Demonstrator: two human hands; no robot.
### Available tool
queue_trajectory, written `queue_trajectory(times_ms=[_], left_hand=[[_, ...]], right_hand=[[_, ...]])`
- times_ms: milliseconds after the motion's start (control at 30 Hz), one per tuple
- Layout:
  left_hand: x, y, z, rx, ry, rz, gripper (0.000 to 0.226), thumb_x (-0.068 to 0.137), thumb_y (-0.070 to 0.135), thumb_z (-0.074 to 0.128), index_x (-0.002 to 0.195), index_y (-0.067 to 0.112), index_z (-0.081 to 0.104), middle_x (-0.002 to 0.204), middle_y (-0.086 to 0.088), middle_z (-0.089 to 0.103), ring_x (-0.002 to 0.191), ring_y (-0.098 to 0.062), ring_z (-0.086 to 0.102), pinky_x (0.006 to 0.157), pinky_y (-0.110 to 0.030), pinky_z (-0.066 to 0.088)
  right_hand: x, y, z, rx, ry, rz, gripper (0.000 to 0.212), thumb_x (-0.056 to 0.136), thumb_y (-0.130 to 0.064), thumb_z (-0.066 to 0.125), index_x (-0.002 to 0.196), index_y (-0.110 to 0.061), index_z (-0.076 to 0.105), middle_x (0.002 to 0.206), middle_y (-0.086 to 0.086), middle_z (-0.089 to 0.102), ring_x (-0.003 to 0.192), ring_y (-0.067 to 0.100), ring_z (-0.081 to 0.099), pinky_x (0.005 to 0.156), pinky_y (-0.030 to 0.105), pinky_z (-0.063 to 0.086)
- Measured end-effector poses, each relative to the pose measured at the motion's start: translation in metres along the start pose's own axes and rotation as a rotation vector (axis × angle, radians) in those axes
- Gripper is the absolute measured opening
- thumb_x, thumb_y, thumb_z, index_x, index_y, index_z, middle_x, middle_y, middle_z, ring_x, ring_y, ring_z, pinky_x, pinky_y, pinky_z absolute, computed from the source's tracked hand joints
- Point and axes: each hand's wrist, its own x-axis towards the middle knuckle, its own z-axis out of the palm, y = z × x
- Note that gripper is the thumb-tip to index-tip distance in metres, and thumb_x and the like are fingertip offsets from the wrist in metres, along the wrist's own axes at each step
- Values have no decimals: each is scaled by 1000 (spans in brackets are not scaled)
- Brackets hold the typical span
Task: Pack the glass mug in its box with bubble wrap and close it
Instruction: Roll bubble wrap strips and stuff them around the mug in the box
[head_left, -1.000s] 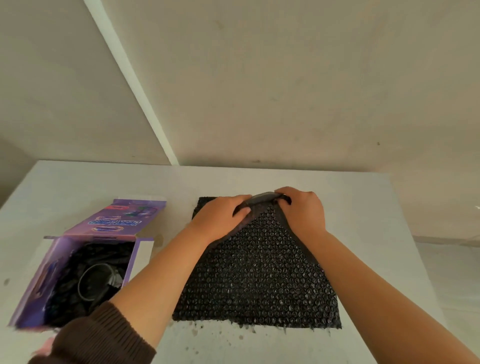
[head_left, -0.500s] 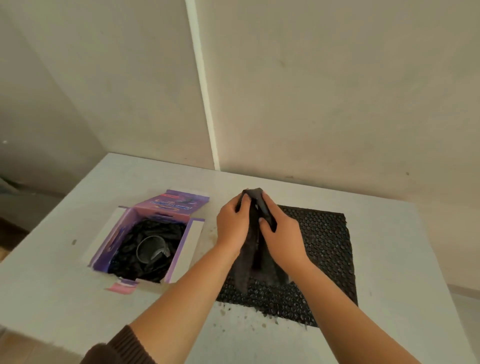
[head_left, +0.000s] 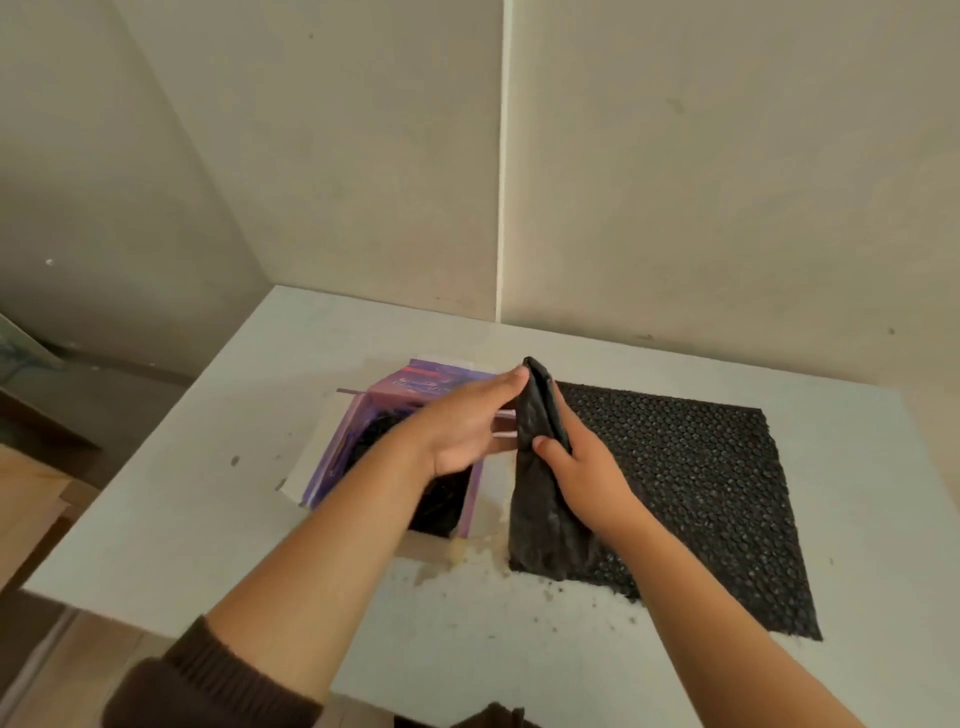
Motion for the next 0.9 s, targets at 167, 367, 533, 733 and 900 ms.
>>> queue_trajectory(times_ms=[167,367,533,733,900], left_hand=[[-13,36,-49,206,62,-1,55,90,29,60,138,15,39,120,-13,60,91,-24,67,74,-37,58],[-7,48,-76,297,154,67,36,92,8,57,127,3,49,101,-12,59,82,-17,62,66,-32,58],[2,52,-96,296,185,66,4,89,2,59,92,3,57,86,-13,61,73,-20,63,60,-29,59],[9,48,-107,188,186,47,46,86,20,68,115,-11,52,106,-21,63,83,-24,67,68,-33,60],[-15,8,-105,364,84,21,53,84,55,56,120,17,57,119,0,63,110,-17,59,97,-40,48]], right_hand=[[21,-31,36,-33,-54,-56,62,95,-9,44,142,-41,19,138,-20,37,126,-2,37,90,0,29],[30,-41,77,-141,20,-60,81,85,-18,61,145,-38,10,132,-10,41,117,4,46,90,14,38],[23,-44,108,-214,250,-60,60,83,-8,61,134,-19,31,127,-3,35,105,4,44,76,-3,33],[18,-43,134,-165,428,6,58,91,-5,50,143,-26,35,126,-13,46,103,4,49,76,-3,34],[18,-45,136,-7,562,75,55,93,-8,49,142,-30,36,134,-13,44,121,0,41,102,20,34]])
